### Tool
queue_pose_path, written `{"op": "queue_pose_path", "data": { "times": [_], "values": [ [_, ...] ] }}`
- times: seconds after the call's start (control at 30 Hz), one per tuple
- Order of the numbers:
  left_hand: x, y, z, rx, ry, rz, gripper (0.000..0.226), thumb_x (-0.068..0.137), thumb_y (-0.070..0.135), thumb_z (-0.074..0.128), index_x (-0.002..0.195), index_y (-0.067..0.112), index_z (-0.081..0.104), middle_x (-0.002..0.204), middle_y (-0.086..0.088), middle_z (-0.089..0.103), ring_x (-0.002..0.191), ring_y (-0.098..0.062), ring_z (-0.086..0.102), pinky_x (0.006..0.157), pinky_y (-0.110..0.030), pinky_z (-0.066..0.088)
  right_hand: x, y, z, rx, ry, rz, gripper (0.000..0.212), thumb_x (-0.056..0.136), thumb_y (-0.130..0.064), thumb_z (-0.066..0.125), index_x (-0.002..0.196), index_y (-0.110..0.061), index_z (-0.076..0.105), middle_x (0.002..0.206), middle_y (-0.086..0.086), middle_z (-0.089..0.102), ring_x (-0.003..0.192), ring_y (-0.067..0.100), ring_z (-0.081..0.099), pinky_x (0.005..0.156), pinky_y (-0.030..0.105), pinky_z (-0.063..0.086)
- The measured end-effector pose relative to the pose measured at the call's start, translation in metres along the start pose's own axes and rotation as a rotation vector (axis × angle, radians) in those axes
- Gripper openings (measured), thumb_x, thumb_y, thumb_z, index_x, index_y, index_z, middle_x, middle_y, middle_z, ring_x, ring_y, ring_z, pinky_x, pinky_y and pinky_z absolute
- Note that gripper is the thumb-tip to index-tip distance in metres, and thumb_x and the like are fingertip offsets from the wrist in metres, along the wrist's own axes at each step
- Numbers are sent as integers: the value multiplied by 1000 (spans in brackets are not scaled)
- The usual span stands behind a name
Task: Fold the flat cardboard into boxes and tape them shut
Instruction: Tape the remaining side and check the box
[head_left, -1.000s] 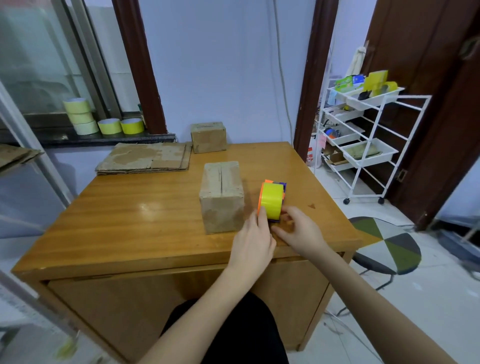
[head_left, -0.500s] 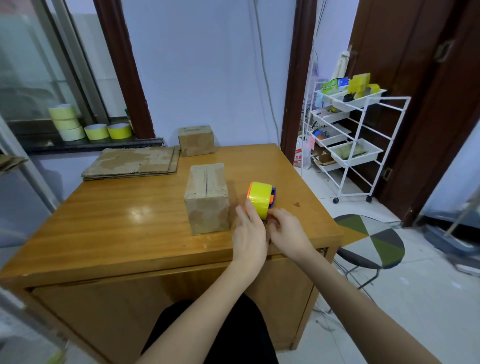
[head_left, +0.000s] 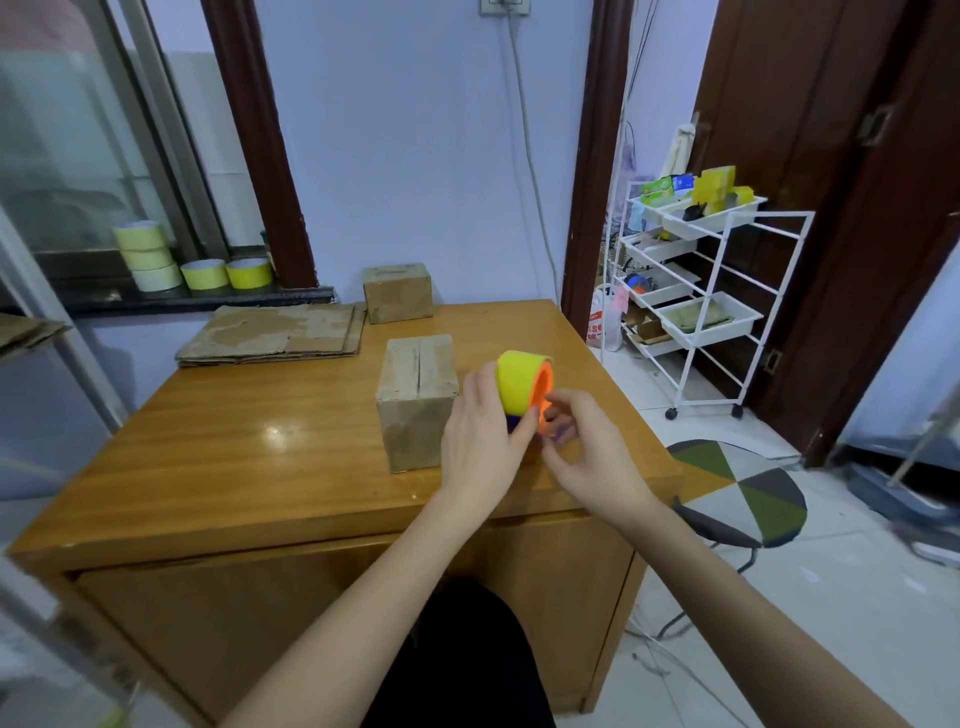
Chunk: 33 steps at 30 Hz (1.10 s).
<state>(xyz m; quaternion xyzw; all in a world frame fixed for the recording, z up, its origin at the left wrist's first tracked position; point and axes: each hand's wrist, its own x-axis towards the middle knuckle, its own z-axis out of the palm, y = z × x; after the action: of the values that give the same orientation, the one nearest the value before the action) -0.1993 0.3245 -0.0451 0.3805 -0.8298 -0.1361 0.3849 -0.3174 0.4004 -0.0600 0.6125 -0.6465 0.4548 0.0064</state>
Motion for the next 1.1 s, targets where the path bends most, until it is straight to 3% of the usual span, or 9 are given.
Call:
{"op": "queue_pose_path", "data": {
  "times": [0.17, 0.27, 0.43, 0.53, 0.63, 0.83, 0.93, 1.0, 1.1],
  "values": [
    [23, 1, -40, -194, -121, -28, 53, 85, 44, 63, 130, 26, 44, 122, 5, 55, 107, -17, 57, 83, -33, 47, 18, -15, -20, -202, 24, -420, 43, 81, -13, 67, 122, -11, 53, 113, 9, 53, 97, 22, 57, 72, 38, 53],
    [36, 6, -68, -240, -145, -16, 55, 78, 41, 72, 128, 28, 52, 113, 10, 56, 103, -11, 56, 84, -29, 45, 34, -28, -31, -271, 157, -554, 55, 78, -25, 72, 127, -15, 47, 126, 15, 48, 111, 29, 52, 89, 34, 48],
    [50, 25, -105, -30, -247, 69, 63, 67, 41, 77, 124, 29, 53, 104, 11, 61, 87, -12, 59, 73, -28, 47, 72, -69, -51, -272, -58, -472, 112, 59, -53, 82, 147, -13, 27, 141, 14, 41, 130, 22, 38, 100, 32, 39],
    [54, 34, -113, -33, -258, 86, 64, 65, 32, 75, 121, 24, 46, 97, 9, 61, 78, -14, 61, 68, -31, 51, 88, -87, -48, -358, -190, -451, 115, 60, -51, 82, 151, -19, 20, 135, 4, 43, 111, 22, 54, 79, 41, 53],
    [57, 28, -119, -169, -247, 41, 61, 63, 28, 77, 113, 23, 43, 95, 8, 63, 78, -15, 62, 72, -35, 53, 97, -90, -45, -275, -278, -282, 115, 59, -51, 81, 151, -29, 14, 131, -4, 44, 102, 17, 59, 81, 38, 50],
    [52, 15, -125, -516, -347, -85, 58, 76, 60, 66, 115, 24, 42, 109, 6, 57, 85, -8, 62, 70, -18, 51, 89, -84, -38, 62, -209, -111, 55, 58, -41, 73, 109, -25, 63, 78, -18, 62, 75, -2, 57, 69, 15, 43],
    [43, 0, -133, -566, -424, -139, 59, 81, 58, 54, 126, 20, 42, 123, 6, 53, 105, -1, 56, 75, -7, 45, 87, -75, -40, 159, -99, -59, 39, 64, -40, 73, 101, -31, 64, 75, -28, 61, 75, -7, 56, 71, 9, 39],
    [34, -7, -129, -441, -502, -98, 85, 67, 59, 64, 136, 21, 35, 131, 8, 48, 120, -4, 47, 92, -13, 42, 89, -70, -42, 239, -33, -38, 30, 73, -25, 76, 101, -25, 64, 68, -22, 62, 67, -4, 56, 70, 11, 40],
    [22, -7, -113, -375, -490, -64, 95, 65, 50, 79, 141, 22, 29, 126, 11, 47, 113, -6, 50, 95, -23, 44, 87, -75, -37, 282, -8, -41, 27, 70, -38, 70, 95, -30, 64, 74, -10, 67, 75, 7, 62, 76, 22, 49]
  ]
}}
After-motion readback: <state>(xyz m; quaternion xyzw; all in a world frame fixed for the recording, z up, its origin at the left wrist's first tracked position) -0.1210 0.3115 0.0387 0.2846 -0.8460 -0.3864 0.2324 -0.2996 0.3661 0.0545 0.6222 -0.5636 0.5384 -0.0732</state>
